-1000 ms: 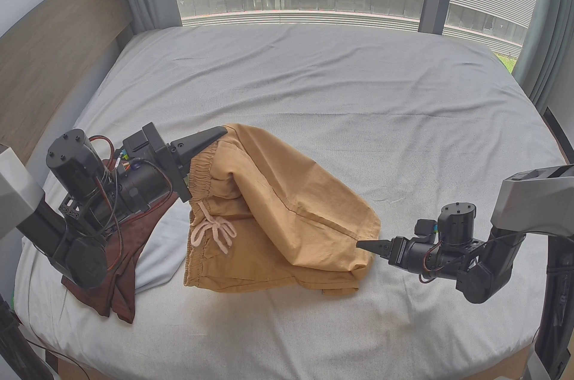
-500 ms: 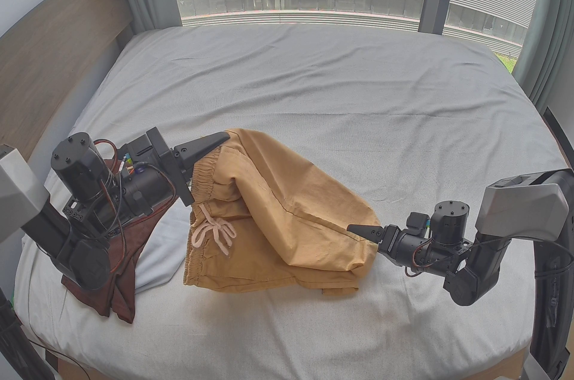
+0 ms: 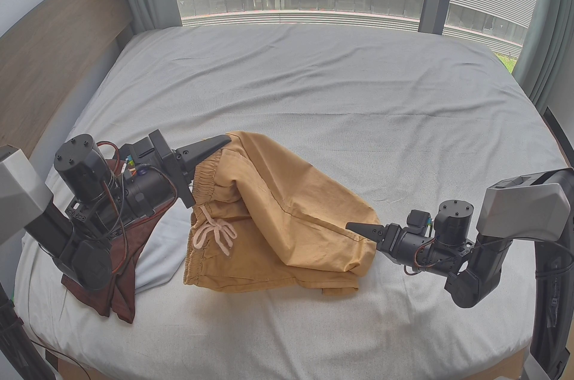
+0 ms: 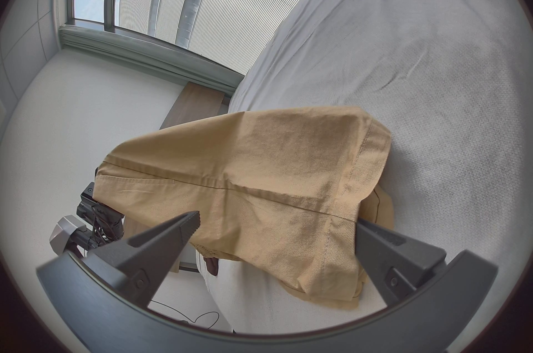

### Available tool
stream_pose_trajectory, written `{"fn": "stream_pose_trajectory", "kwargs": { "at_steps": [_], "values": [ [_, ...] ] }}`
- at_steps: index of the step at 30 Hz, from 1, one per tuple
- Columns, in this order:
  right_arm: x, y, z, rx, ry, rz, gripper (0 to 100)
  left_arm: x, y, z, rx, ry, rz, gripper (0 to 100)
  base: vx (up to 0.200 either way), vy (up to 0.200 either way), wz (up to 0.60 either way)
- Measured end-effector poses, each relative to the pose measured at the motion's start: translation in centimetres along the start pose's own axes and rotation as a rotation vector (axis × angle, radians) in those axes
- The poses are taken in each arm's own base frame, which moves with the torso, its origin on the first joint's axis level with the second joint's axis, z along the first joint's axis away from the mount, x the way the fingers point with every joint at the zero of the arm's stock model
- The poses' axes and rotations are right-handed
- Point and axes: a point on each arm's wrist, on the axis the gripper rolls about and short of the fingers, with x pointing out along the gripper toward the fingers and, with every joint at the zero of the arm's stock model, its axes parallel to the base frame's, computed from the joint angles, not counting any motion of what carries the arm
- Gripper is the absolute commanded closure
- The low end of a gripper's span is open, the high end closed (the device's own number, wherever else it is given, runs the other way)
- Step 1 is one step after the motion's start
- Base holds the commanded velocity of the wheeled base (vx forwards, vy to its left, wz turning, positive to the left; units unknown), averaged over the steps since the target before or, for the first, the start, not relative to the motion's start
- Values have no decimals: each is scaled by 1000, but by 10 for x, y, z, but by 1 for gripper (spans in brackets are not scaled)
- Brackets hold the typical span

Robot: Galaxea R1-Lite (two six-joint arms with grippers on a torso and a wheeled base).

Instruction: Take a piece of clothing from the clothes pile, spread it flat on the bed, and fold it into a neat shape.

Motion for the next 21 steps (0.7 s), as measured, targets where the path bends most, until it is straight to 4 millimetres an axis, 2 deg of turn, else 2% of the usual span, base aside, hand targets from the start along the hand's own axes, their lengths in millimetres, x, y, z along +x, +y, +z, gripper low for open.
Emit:
{"fn": "stream_pose_trajectory", "kwargs": {
  "at_steps": [11,21],
  "values": [
    [22,-18,-2,-4,1,2,0,0,-2,0,3,-1,-4,100,0,0,0],
    [30,-24,-3,-8,-4,8,0,0,-3,0,4,0,-6,100,0,0,0]
  ]
}}
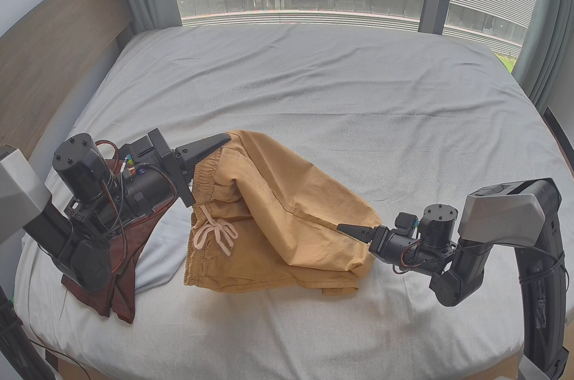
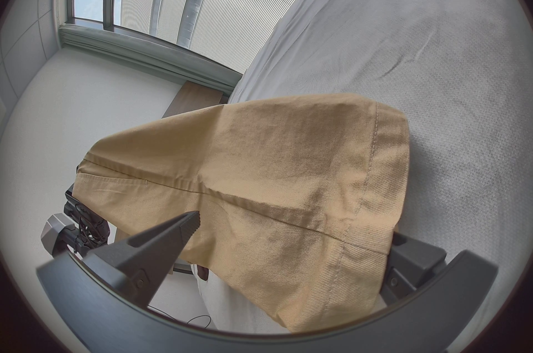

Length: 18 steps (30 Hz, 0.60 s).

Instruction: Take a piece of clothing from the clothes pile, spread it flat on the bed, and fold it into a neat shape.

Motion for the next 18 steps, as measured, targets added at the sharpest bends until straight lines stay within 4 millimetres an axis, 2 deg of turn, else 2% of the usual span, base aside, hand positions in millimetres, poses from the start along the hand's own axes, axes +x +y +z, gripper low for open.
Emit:
{"fn": "stream_pose_trajectory", "kwargs": {
  "at_steps": [3,4,18],
  "values": [
    [1,-3,-1,2,1,-2,0,0,0,0,0,0,0,100,0,0,0],
    [1,-3,-2,1,-1,-1,100,0,0,0,0,0,0,100,0,0,0],
    [2,-9,-3,0,-8,-3,100,0,2,0,-3,0,4,100,0,0,0]
  ]
}}
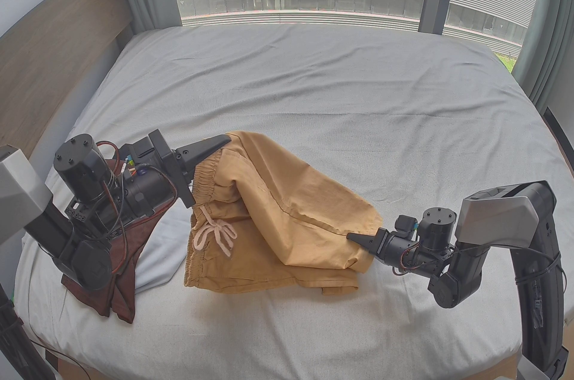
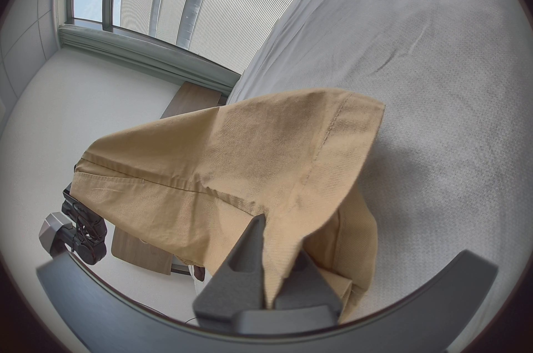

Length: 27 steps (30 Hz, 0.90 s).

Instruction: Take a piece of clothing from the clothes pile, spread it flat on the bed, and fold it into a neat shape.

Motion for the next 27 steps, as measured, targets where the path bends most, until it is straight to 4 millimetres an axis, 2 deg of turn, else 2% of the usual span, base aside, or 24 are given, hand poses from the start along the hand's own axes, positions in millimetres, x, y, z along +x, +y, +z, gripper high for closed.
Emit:
{"fn": "stream_pose_trajectory", "kwargs": {
  "at_steps": [6,12,13,19,27],
  "values": [
    [-4,4,5,-6,-13,4,100,0,0,0,0,-1,1,100,0,0,0],
    [-15,24,20,-30,-52,34,100,0,-1,0,3,-1,-3,100,0,0,0],
    [-87,119,89,-172,-266,201,100,-6,-12,-2,169,-9,-18,100,0,0,0],
    [-97,135,93,-189,-280,224,100,-6,-11,-3,167,-9,-15,100,0,0,0],
    [-103,142,96,-206,-299,238,100,-7,-12,-2,174,-14,-14,100,0,0,0]
  ]
}}
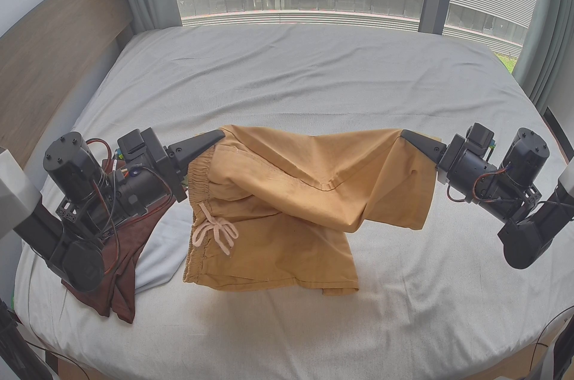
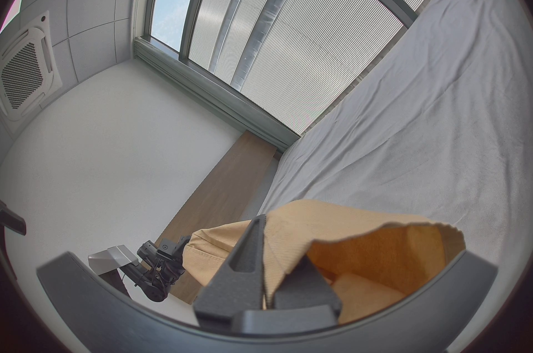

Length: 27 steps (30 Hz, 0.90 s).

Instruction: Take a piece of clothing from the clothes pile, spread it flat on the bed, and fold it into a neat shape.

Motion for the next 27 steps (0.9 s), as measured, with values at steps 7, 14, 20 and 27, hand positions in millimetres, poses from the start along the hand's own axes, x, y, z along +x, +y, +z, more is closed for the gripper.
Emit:
{"fn": "stream_pose_trajectory", "kwargs": {
  "at_steps": [7,14,20,27],
  "values": [
    [-2,4,4,-10,-6,2,100,-3,-4,3,10,-12,-5,100,0,0,0],
    [-6,9,10,-19,-21,8,100,-4,-10,4,20,-18,-17,100,0,0,0],
    [-10,9,18,-31,-46,1,100,-8,-14,7,30,-28,-23,100,0,0,0],
    [-17,9,28,-46,-51,14,100,-14,-15,12,38,-46,-17,100,0,0,0]
  ]
}}
